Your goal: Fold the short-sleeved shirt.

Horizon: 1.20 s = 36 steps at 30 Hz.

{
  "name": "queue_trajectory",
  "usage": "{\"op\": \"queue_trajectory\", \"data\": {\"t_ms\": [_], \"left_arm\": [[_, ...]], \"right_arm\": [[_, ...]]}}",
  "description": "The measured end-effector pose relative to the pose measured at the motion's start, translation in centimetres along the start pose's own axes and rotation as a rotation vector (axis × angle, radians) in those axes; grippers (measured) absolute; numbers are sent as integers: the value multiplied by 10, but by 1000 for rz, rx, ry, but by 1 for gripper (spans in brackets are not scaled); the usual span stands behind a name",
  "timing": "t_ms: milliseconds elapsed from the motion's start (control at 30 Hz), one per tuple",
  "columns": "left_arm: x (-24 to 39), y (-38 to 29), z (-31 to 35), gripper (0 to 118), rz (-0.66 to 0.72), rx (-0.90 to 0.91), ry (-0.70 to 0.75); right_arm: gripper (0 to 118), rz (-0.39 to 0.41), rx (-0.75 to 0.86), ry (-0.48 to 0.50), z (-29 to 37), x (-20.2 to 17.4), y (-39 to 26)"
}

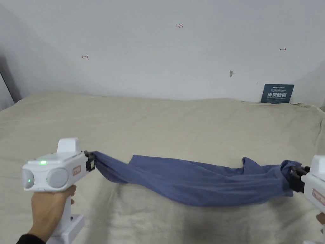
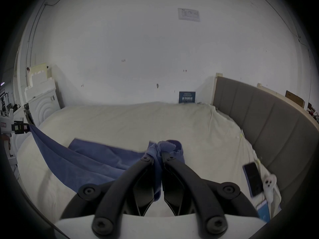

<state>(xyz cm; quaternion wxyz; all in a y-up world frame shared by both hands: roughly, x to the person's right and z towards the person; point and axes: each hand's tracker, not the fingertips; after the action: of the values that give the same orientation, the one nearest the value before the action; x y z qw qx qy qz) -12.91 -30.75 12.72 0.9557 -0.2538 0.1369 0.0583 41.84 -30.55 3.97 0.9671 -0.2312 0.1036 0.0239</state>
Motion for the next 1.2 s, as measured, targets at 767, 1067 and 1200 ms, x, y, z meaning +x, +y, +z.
{"op": "queue_trajectory", "data": {"t_ms": [767, 1067, 1200], "left_arm": [[-58, -202, 112, 0, 55, -259, 60], [-45, -226, 69, 0, 59, -397, 103], [-39, -232, 62, 0, 45, -429, 128]], "right_arm": [[5, -134, -212, -48, 120, 6, -191], [5, -127, -402, -103, 81, 1, -223], [6, -122, -449, -104, 71, 0, -227]]}}
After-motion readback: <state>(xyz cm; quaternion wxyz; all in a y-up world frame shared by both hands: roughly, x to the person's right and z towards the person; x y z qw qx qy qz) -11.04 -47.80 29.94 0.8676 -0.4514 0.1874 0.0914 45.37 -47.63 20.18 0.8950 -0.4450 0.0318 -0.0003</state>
